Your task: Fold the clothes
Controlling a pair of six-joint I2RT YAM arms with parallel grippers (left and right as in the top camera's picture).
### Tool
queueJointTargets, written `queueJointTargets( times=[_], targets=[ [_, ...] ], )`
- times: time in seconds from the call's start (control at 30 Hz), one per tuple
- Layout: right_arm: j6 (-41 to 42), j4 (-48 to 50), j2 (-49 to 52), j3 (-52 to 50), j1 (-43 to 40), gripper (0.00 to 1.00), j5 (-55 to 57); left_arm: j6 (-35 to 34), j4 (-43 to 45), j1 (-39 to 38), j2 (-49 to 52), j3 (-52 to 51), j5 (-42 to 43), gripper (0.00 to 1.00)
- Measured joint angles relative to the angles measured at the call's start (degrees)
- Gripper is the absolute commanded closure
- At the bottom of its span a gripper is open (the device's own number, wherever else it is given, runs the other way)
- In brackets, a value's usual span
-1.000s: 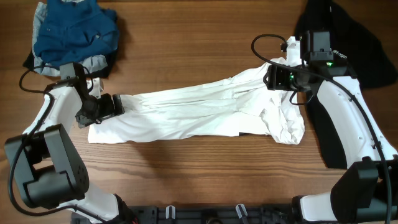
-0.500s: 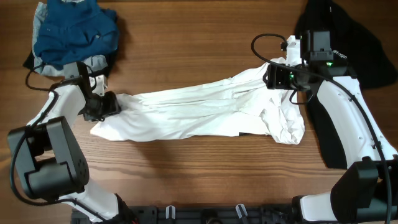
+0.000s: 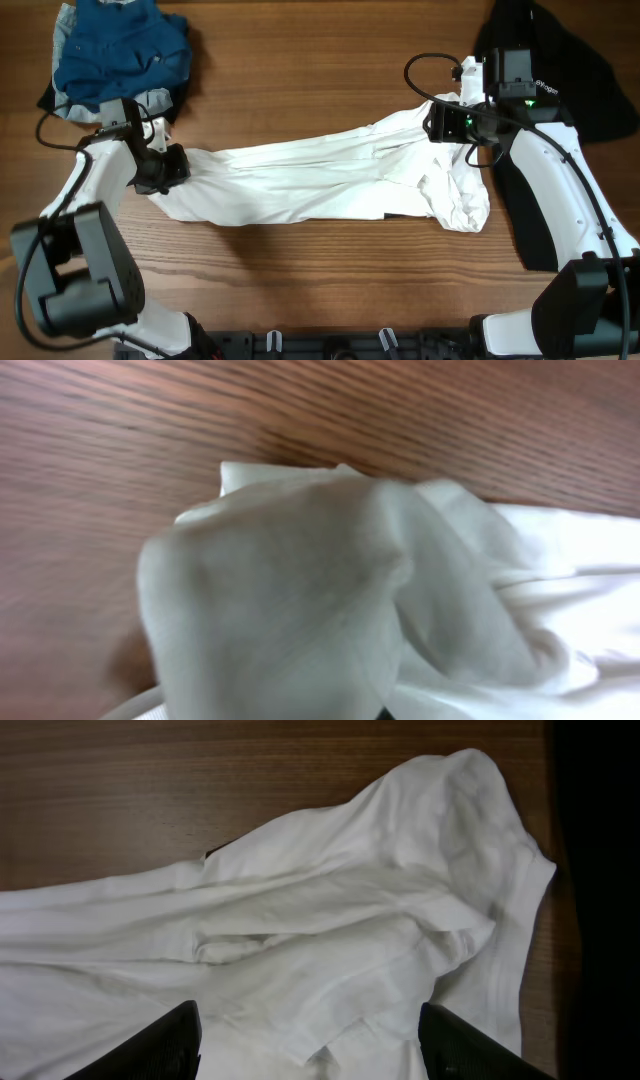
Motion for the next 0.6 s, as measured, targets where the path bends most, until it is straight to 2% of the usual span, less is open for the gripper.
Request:
queueJointTargets(
  times=[0.27, 0.5, 0.6],
  targets=[
    [0.0, 0.0, 0.0, 0.0, 0.0, 0.30, 0.0, -0.4, -11.6, 1.5, -2.3, 10.3, -9.1, 0.96],
    [0.2, 0.3, 0.5, 0.0, 0.0, 0.30, 0.0, -0.4, -17.1, 1.6, -2.4, 18.3, -7.9, 0.96],
    [0.5, 0.5, 1.9, 0.0, 0.0, 0.30, -0.3, -0.4, -19.1, -2.5, -2.4, 18.9, -6.2, 0.96]
  ],
)
